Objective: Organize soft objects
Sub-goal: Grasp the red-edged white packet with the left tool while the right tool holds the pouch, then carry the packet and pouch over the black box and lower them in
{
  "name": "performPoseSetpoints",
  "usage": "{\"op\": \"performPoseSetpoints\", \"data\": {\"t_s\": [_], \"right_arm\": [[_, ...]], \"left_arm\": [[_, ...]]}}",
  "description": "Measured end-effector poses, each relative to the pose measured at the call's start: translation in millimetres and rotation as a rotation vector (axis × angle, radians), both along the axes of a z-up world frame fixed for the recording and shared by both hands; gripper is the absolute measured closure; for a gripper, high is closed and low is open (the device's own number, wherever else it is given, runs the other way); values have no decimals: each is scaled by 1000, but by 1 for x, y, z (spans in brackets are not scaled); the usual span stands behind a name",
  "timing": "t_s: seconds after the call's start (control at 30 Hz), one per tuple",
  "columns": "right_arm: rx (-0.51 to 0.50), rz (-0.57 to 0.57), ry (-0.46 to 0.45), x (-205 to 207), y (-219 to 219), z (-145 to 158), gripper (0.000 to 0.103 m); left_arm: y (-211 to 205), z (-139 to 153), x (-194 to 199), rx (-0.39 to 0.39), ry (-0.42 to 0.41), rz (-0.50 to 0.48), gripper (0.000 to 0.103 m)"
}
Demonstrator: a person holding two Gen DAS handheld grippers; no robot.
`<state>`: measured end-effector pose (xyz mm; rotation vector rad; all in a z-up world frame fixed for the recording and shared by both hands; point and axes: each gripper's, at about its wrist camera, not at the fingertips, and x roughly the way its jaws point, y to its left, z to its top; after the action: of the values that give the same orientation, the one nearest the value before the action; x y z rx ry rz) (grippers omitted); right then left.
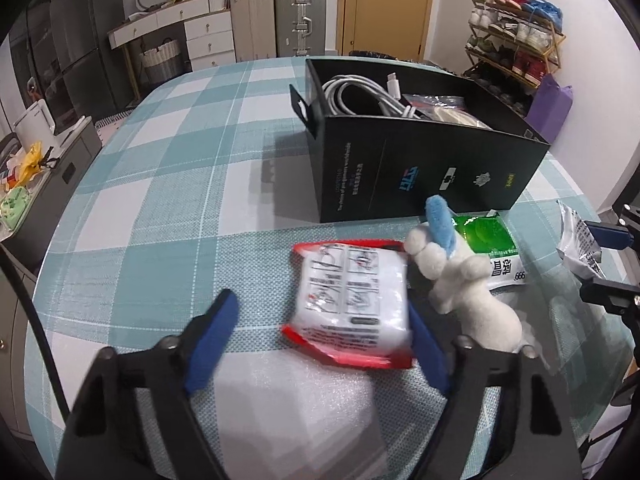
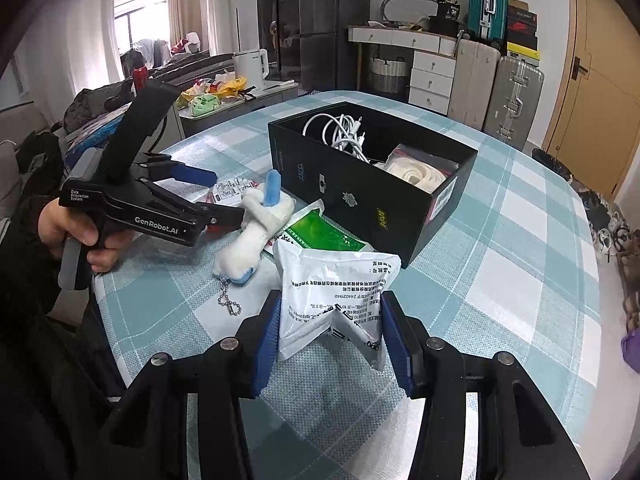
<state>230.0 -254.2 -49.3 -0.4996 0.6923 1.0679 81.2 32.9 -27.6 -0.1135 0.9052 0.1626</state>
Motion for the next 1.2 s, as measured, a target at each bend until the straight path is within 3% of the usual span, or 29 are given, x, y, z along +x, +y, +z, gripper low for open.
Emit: {"op": "performPoseSetpoints", "data": {"t_s": [0.07, 0.2, 0.5, 1.2], "right_arm": [[3, -6, -4, 1, 0, -1, 55], [23, -21, -3, 5, -1, -1, 55], [48, -28, -24, 4, 0, 4, 55], [219, -89, -82, 0, 1, 33, 55]], "left_arm": [[-1, 1, -1, 13, -8, -8, 47], [0, 3, -3, -7, -27, -12, 56], [0, 13, -10, -5, -61, -8, 57], [11, 56, -27, -21, -200, 40, 57]]}}
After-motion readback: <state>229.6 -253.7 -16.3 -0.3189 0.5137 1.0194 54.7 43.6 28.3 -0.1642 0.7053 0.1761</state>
